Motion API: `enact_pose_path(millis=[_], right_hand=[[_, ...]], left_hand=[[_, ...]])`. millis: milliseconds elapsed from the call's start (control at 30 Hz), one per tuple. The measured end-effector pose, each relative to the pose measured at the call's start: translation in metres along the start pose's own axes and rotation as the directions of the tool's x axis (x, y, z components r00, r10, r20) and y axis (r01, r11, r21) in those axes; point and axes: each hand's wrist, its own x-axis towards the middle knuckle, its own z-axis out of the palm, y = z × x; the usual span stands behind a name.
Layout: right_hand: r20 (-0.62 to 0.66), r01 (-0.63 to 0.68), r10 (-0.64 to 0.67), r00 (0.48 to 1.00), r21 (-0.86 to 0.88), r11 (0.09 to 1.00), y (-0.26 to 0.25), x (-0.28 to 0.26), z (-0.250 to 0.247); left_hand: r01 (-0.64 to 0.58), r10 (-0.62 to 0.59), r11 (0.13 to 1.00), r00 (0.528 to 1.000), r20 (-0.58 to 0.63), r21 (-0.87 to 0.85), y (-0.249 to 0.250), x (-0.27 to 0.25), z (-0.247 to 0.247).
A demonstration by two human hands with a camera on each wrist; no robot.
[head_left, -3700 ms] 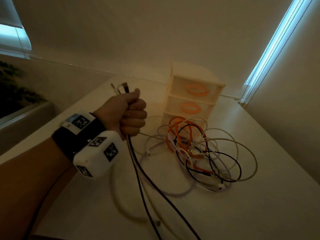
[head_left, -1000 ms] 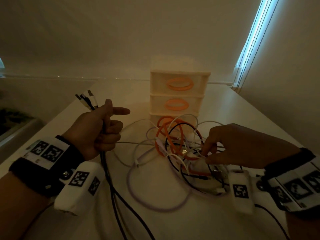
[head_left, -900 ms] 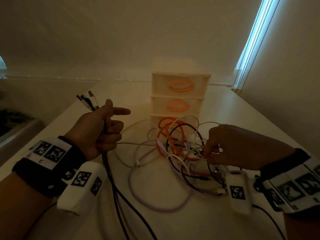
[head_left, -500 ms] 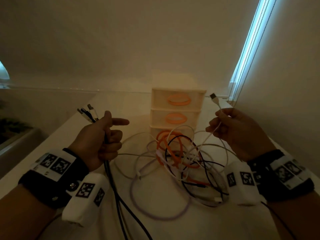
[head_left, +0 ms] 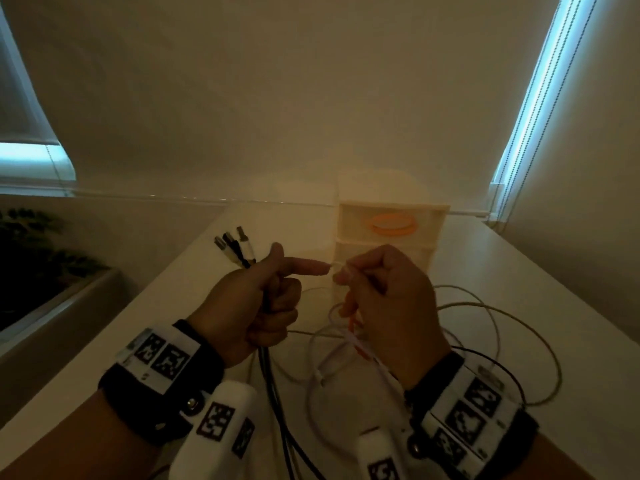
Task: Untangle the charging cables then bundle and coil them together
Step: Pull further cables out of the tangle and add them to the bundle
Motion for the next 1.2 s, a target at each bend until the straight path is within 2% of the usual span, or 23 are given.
enact_pose_path(millis=[100,267,400,500,600,700,800,900,1000,1067,1133,1200], right_hand=[[0.032,0.070,-0.069,0.997,-0.036,0.997,0.006,-0.004,0.005],[0.245,0.131,-0.113,0.963,-0.060,0.989,0.007,-0.007,0.005],[0.342,0.114,-0.099,0.935,-0.025,0.993,0.007,-0.004,-0.006],[0.366,0.098,-0.038,0.930,-0.147,0.984,0.007,-0.004,-0.021],[0.379,0.038,0.062,0.923,-0.250,0.967,0.009,-0.001,-0.039],[0.368,0.005,0.105,0.924,-0.287,0.958,0.011,0.000,-0.045],[0.346,0.009,0.099,0.933,-0.299,0.954,0.010,0.000,-0.046],[0.480,0.036,0.153,0.864,-0.362,0.932,0.006,-0.001,-0.048],[0.570,0.069,0.217,0.793,-0.437,0.897,0.004,0.004,-0.057],[0.557,0.101,0.240,0.795,-0.512,0.853,0.007,0.010,-0.064],[0.449,0.097,0.204,0.870,-0.561,0.822,0.011,0.015,-0.068],[0.266,0.122,0.048,0.963,-0.584,0.802,0.016,0.016,-0.067]], left_hand=[[0.056,-0.060,0.996,0.996,0.064,0.064,-0.006,-0.003,0.012],[0.115,-0.123,0.983,0.991,0.044,0.142,-0.011,-0.002,0.019],[0.111,-0.111,0.993,0.994,0.024,-0.025,-0.012,0.000,0.017],[0.056,-0.055,0.991,0.998,0.007,-0.125,-0.012,0.004,0.011],[-0.049,0.042,0.972,0.998,-0.035,-0.231,-0.008,0.009,0.001],[-0.153,0.126,0.971,0.981,-0.150,-0.183,-0.008,0.012,-0.006],[-0.188,0.149,0.963,0.969,-0.199,-0.192,-0.010,0.016,-0.008],[-0.218,0.153,0.904,0.968,-0.198,-0.367,-0.008,0.018,-0.006],[-0.271,0.178,0.765,0.961,-0.212,-0.584,0.001,0.014,-0.007],[-0.238,0.185,0.730,0.971,-0.149,-0.641,0.009,0.010,-0.015],[-0.096,0.186,0.747,0.980,0.067,-0.658,0.013,0.008,-0.020],[0.052,0.125,0.835,0.951,0.281,-0.548,0.009,0.004,-0.015]])
